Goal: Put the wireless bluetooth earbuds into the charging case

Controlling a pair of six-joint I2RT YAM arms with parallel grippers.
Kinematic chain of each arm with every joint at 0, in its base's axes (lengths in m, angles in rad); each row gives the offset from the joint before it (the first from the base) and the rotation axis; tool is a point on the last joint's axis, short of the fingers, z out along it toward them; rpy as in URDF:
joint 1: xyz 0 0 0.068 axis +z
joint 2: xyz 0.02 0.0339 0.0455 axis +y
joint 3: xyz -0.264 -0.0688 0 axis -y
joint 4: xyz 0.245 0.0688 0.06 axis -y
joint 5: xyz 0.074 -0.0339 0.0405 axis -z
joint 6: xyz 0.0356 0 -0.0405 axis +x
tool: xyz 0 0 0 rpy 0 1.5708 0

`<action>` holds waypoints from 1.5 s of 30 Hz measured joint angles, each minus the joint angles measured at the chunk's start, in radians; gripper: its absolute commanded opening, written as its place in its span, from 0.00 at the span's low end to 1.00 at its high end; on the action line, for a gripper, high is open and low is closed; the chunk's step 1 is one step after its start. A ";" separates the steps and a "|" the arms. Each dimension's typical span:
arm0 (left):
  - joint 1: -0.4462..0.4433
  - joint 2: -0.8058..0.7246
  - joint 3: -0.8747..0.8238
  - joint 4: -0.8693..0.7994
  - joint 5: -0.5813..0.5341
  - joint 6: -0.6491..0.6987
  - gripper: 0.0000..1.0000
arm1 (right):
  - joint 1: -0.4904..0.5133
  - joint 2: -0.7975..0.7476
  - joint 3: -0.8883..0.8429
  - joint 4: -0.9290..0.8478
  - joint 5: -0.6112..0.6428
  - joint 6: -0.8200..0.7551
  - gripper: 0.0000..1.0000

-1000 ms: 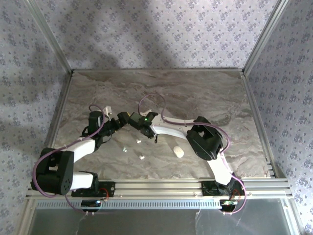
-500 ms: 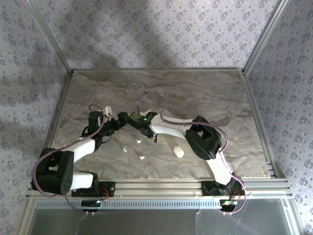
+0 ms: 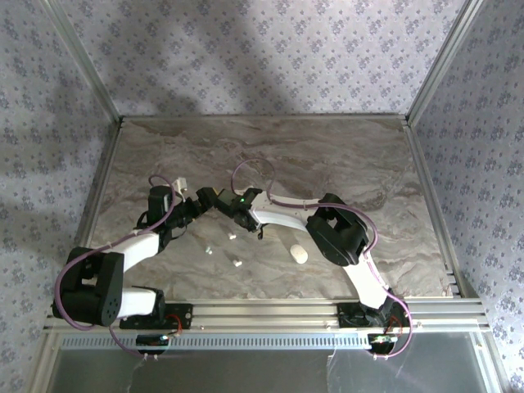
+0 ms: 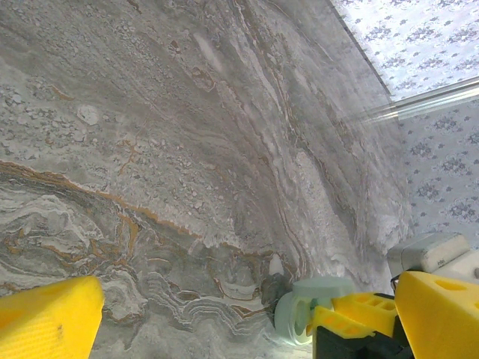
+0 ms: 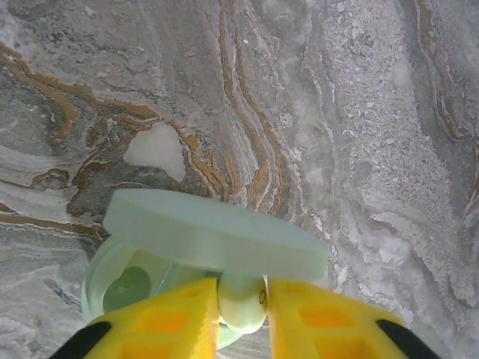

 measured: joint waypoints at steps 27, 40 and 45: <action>0.000 -0.060 -0.008 -0.007 -0.017 0.005 1.00 | 0.009 -0.266 -0.133 0.051 -0.087 0.004 0.47; -0.105 -0.378 -0.028 -0.137 -0.176 0.104 1.00 | -0.116 -0.675 -0.560 0.320 -0.297 0.048 0.78; -0.170 -0.469 -0.028 -0.199 -0.275 0.174 1.00 | -0.208 -0.793 -0.723 0.455 -0.438 0.064 0.80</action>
